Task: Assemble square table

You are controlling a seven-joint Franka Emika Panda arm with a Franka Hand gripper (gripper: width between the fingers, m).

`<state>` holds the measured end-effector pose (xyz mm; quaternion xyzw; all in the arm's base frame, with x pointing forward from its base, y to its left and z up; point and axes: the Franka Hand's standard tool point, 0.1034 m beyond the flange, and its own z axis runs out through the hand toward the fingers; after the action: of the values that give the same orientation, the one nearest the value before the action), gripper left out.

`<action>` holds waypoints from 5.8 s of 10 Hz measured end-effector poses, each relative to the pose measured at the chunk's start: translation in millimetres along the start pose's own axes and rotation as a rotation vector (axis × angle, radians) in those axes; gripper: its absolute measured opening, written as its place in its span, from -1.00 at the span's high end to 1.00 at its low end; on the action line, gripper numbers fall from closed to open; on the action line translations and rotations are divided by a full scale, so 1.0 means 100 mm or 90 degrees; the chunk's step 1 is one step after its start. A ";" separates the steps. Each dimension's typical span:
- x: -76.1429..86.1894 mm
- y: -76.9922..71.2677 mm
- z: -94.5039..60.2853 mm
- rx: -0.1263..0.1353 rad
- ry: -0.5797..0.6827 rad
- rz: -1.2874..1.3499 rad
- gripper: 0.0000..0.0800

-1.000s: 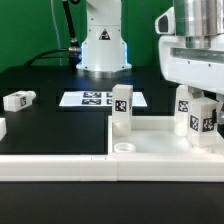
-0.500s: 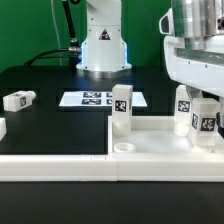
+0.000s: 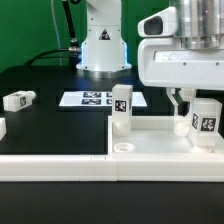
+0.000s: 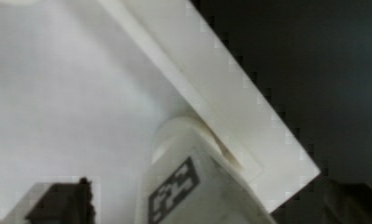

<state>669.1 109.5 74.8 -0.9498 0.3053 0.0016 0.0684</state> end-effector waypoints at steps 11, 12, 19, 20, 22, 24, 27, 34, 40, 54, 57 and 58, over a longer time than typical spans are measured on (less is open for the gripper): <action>0.06 0.02 -0.02 -0.029 0.028 -0.045 0.28; 0.06 0.01 -0.02 -0.025 0.030 0.045 0.28; 0.06 -0.03 0.00 0.041 0.009 0.661 0.28; 0.05 -0.04 0.01 0.041 0.009 0.648 0.03; 0.00 -0.08 0.01 0.029 0.021 0.517 -0.31; 0.01 -0.10 -0.02 0.024 0.029 0.291 -0.60; 0.01 -0.09 -0.02 0.020 0.032 0.181 -0.62; 0.11 -0.02 -0.06 -0.032 0.043 -0.207 -0.40; 0.12 0.01 -0.05 -0.016 0.048 0.193 0.26; 0.01 -0.08 -0.06 -0.016 0.058 0.061 -0.62; 0.12 -0.02 -0.05 -0.046 0.065 -0.256 -0.62; 0.15 0.01 -0.03 -0.046 0.069 -0.303 -0.62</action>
Offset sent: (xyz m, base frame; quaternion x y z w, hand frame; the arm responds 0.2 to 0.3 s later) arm 0.0077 0.0007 0.0064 -0.0228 0.0133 -0.2279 0.9733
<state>680.7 99.3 77.2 -0.9955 0.0762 -0.0542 0.0162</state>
